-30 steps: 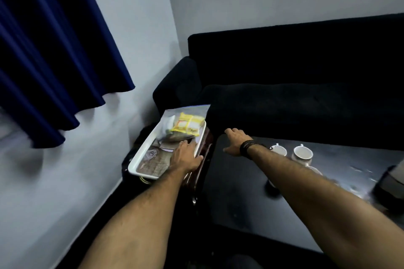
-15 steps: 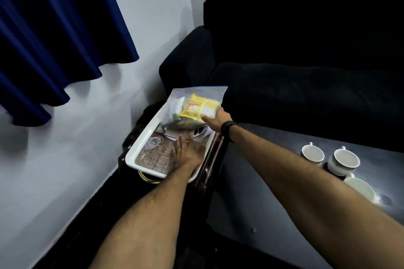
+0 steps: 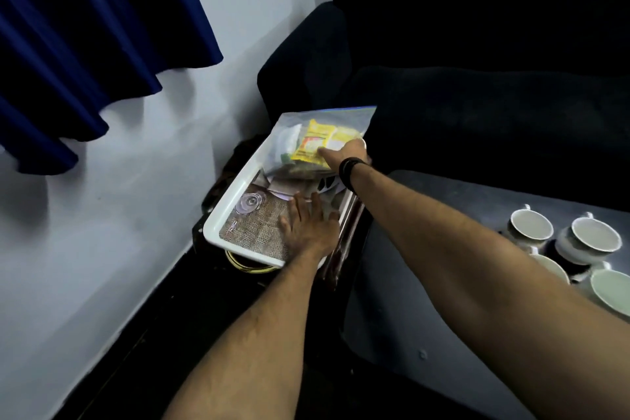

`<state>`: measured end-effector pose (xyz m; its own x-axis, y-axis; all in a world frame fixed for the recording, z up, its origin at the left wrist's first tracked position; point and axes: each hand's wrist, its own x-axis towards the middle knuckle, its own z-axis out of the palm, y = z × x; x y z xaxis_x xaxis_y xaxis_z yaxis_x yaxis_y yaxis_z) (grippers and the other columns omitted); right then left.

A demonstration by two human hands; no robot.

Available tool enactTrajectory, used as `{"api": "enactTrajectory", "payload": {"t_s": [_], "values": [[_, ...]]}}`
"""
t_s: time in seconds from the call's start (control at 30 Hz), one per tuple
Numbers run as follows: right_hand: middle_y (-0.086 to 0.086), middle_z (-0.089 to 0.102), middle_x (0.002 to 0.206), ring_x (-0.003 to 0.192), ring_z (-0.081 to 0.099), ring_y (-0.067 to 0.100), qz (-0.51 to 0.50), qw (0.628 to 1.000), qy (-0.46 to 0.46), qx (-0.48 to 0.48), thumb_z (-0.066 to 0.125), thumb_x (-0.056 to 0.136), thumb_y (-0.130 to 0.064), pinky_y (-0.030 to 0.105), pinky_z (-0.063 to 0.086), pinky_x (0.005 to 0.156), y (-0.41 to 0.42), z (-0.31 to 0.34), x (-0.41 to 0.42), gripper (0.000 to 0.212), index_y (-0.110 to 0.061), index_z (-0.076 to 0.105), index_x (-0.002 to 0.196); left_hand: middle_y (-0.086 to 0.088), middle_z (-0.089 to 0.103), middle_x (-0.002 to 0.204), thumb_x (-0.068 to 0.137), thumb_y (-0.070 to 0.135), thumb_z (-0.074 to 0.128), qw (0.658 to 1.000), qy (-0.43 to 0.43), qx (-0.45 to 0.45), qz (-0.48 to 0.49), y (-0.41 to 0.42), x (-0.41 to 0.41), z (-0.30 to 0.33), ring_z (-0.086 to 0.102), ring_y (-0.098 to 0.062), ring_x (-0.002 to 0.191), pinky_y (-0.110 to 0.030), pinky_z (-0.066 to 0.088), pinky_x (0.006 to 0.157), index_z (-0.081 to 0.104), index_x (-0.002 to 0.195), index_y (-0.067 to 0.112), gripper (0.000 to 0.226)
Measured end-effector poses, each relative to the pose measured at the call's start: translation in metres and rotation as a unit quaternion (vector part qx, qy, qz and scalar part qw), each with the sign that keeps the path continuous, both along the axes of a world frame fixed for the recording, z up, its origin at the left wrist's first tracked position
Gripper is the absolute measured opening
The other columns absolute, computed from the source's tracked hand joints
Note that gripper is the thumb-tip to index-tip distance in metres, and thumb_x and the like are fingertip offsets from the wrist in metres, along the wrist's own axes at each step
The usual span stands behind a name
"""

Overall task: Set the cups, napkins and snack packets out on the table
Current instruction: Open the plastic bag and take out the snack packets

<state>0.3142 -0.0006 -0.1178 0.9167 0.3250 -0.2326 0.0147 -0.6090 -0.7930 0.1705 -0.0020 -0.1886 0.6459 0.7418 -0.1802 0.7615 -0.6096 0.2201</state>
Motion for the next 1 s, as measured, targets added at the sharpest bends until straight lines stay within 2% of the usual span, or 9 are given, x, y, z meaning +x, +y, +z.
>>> {"api": "enactTrajectory", "payload": {"t_s": [0.1, 0.27, 0.33, 0.4, 0.53, 0.63, 0.73, 0.87, 1.0], "values": [[0.01, 0.041, 0.141, 0.126, 0.048, 0.025, -0.039, 0.989, 0.092, 0.11, 0.085, 0.063, -0.046, 0.03, 0.045, 0.094, 0.003, 0.004, 0.0, 0.112, -0.001, 0.023, 0.145, -0.006, -0.006, 0.167, 0.098, 0.058, 0.017, 1.0, 0.002, 0.002, 0.001, -0.003, 0.0, 0.001, -0.011, -0.022, 0.154, -0.052, -0.005, 0.12, 0.0, 0.158, 0.028, 0.07], [0.014, 0.043, 0.142, 0.128, 0.048, 0.028, -0.112, 0.954, 0.18, 0.214, 0.089, 0.057, -0.044, 0.033, 0.042, 0.096, 0.013, 0.01, -0.01, 0.127, -0.004, 0.01, 0.148, -0.006, -0.006, 0.167, 0.099, 0.059, 0.02, 1.0, 0.001, 0.001, -0.001, -0.003, 0.0, 0.004, -0.011, -0.022, 0.153, -0.053, -0.004, 0.119, 0.001, 0.159, 0.026, 0.071], [0.014, 0.053, 0.134, 0.12, 0.057, 0.029, -0.145, 0.932, 0.236, 0.235, 0.091, 0.056, -0.038, 0.037, 0.048, 0.097, 0.016, 0.008, -0.012, 0.116, -0.001, 0.026, 0.145, -0.007, -0.005, 0.167, 0.099, 0.059, 0.021, 1.0, 0.0, 0.005, 0.0, -0.003, 0.0, 0.003, -0.01, -0.023, 0.154, -0.053, -0.004, 0.12, 0.002, 0.159, 0.026, 0.071], [0.012, 0.066, 0.117, 0.106, 0.067, 0.027, -0.112, 0.921, 0.276, 0.25, 0.091, 0.058, -0.023, 0.041, 0.055, 0.09, 0.018, 0.001, -0.011, 0.085, 0.002, 0.052, 0.129, -0.006, -0.003, 0.167, 0.099, 0.059, 0.021, 1.0, 0.003, 0.008, -0.001, -0.001, 0.0, 0.001, -0.008, -0.023, 0.154, -0.052, -0.003, 0.12, 0.004, 0.159, 0.025, 0.071], [0.006, 0.064, 0.089, 0.084, 0.065, 0.021, -0.068, 0.952, 0.192, 0.228, 0.081, 0.072, -0.013, 0.025, 0.055, 0.066, 0.002, 0.005, -0.004, 0.036, -0.004, 0.061, 0.099, -0.006, -0.003, 0.167, 0.098, 0.06, 0.016, 1.0, 0.014, 0.001, -0.005, 0.001, 0.002, 0.0, -0.01, -0.024, 0.154, -0.052, -0.004, 0.12, 0.002, 0.158, 0.025, 0.072], [0.003, 0.054, 0.085, 0.084, 0.055, 0.019, -0.065, 0.968, 0.106, 0.218, 0.081, 0.073, -0.029, 0.025, 0.044, 0.067, -0.031, 0.022, 0.0, 0.035, -0.013, 0.053, 0.088, -0.006, -0.006, 0.167, 0.098, 0.059, 0.016, 0.999, 0.034, -0.03, -0.009, 0.001, 0.0, 0.011, -0.012, -0.023, 0.153, -0.052, -0.005, 0.12, -0.004, 0.158, 0.026, 0.071], [0.0, 0.062, 0.076, 0.081, 0.062, 0.02, -0.08, 0.966, 0.046, 0.243, 0.083, 0.068, -0.025, 0.03, 0.052, 0.07, -0.081, 0.04, 0.015, 0.03, -0.012, 0.057, 0.074, -0.007, -0.006, 0.167, 0.099, 0.055, 0.028, 0.993, 0.062, -0.102, -0.009, 0.001, 0.0, 0.037, -0.008, -0.026, 0.154, -0.049, 0.0, 0.122, 0.001, 0.159, 0.026, 0.072], [0.013, 0.073, 0.103, 0.098, 0.069, 0.027, -0.069, 0.969, 0.001, 0.239, 0.082, 0.065, -0.017, 0.046, 0.057, 0.087, -0.156, 0.056, 0.02, 0.041, -0.006, 0.07, 0.102, -0.016, 0.054, 0.142, 0.088, 0.032, 0.059, 0.951, -0.144, -0.264, 0.071, -0.018, 0.01, 0.079, 0.05, -0.034, 0.133, -0.042, 0.042, 0.109, 0.051, 0.139, 0.008, 0.057], [0.001, 0.072, 0.094, 0.094, 0.068, 0.018, -0.063, 0.97, -0.04, 0.23, 0.084, 0.063, -0.012, 0.032, 0.056, 0.082, -0.214, 0.051, -0.014, 0.039, -0.016, 0.07, 0.099, -0.013, 0.067, 0.12, 0.084, 0.04, 0.064, 0.948, -0.255, -0.155, 0.11, -0.059, 0.021, 0.117, 0.059, -0.034, 0.115, -0.037, 0.048, 0.095, 0.062, 0.116, 0.012, 0.042]]}}
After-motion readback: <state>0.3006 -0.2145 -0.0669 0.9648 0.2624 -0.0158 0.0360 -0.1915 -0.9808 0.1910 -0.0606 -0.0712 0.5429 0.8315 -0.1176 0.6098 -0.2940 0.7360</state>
